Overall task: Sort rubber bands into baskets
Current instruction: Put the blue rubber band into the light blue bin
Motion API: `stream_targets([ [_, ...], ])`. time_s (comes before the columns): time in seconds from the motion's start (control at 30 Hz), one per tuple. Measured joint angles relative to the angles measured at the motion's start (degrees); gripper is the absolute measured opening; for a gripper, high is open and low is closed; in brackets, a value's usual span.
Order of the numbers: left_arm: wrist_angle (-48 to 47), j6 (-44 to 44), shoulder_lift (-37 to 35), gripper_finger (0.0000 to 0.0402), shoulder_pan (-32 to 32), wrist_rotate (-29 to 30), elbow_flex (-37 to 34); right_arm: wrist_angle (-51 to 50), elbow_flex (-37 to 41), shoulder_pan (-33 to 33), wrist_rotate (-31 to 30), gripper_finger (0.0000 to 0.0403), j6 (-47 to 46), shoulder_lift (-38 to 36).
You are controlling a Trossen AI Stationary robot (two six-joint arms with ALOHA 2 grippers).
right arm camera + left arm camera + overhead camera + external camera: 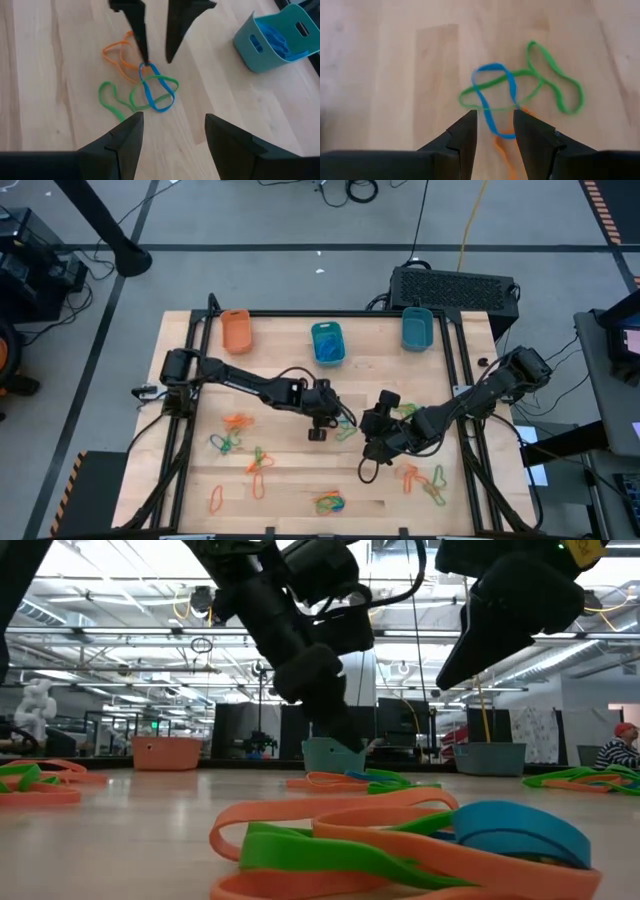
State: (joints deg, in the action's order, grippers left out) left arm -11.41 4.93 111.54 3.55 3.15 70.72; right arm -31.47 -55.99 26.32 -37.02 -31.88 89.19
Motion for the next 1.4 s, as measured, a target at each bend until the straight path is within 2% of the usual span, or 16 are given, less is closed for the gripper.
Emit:
stream_targets([
  [0.27, 0.07, 0.02, 0.76, 0.0136, 0.02, -6.67, 0.00, -0.41, 0.00, 0.00, 1.14, 0.0203, 0.02, 0.00],
  [0.53, 0.90, 0.04, 3.52, 0.0136, 0.24, -6.41, 0.00, 1.11, 0.00, 0.00, 1.12, 0.0203, 0.04, 0.00],
  [1.03, 0.64, 0.05, 3.59, 0.0133, 0.24, -5.10, 0.00, 1.36, 0.00, 0.00, 0.95, 0.0203, 0.87, 0.00],
  [1.13, 0.60, 0.07, 3.59, 0.0111, 0.24, -3.33, 0.00, 1.36, 0.00, 0.00, 0.95, 0.0203, 0.87, 0.00],
  [1.33, 0.65, 1.15, 3.59, 0.0021, 0.24, -2.79, 0.00, 1.36, 0.00, 0.00, 0.95, 0.0203, 1.08, 0.00],
  [1.4, 0.65, 1.87, 3.59, 0.0008, 0.24, -2.64, 0.00, 1.36, 0.00, 0.02, 0.95, 0.0203, 1.09, 0.00],
])
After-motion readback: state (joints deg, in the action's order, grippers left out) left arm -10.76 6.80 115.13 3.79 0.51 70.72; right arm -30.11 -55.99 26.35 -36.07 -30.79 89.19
